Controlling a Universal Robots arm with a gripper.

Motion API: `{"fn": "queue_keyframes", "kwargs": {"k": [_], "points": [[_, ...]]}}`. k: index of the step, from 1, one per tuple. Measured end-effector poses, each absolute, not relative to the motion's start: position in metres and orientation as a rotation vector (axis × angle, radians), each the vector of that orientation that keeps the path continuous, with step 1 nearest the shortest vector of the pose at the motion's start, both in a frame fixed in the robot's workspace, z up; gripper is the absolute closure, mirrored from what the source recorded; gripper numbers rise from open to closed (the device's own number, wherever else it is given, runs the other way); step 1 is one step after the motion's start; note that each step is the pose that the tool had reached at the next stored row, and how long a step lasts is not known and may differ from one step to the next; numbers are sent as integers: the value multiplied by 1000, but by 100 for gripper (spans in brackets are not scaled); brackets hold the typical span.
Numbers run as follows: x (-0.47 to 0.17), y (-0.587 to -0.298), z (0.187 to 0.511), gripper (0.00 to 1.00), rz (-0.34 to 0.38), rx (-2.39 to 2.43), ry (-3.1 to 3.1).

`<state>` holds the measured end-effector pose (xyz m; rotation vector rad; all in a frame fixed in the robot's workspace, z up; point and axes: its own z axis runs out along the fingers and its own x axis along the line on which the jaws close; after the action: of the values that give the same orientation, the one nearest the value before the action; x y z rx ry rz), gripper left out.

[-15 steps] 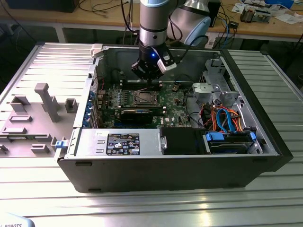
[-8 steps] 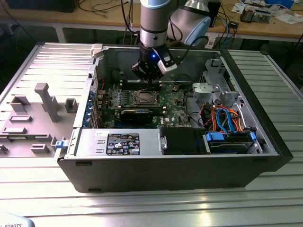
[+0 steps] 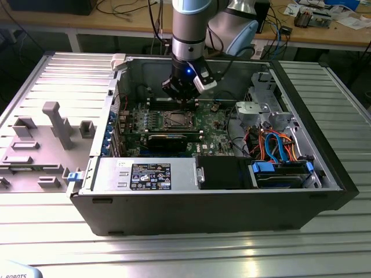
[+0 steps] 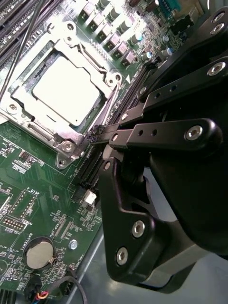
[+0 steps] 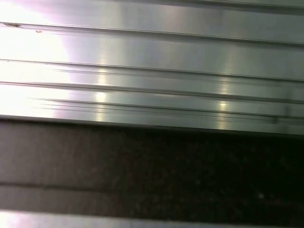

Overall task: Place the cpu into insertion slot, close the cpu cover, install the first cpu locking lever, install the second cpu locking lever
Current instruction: 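Install the first cpu locking lever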

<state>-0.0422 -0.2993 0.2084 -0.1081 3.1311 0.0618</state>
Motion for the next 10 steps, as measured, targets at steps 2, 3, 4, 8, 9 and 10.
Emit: {"fn": "queue_keyframes", "kwargs": {"k": [2,3,4,8,9,10], "points": [[-42,-299,207,89,62,-107,3131],[-42,-299,206,89,62,-107,3131],[-42,-299,206,89,62,-107,3131],[-42,-299,204,89,62,-107,3131],[-42,-299,204,89,62,-107,3131],[-42,-299,204,89,61,-106,3131]]}}
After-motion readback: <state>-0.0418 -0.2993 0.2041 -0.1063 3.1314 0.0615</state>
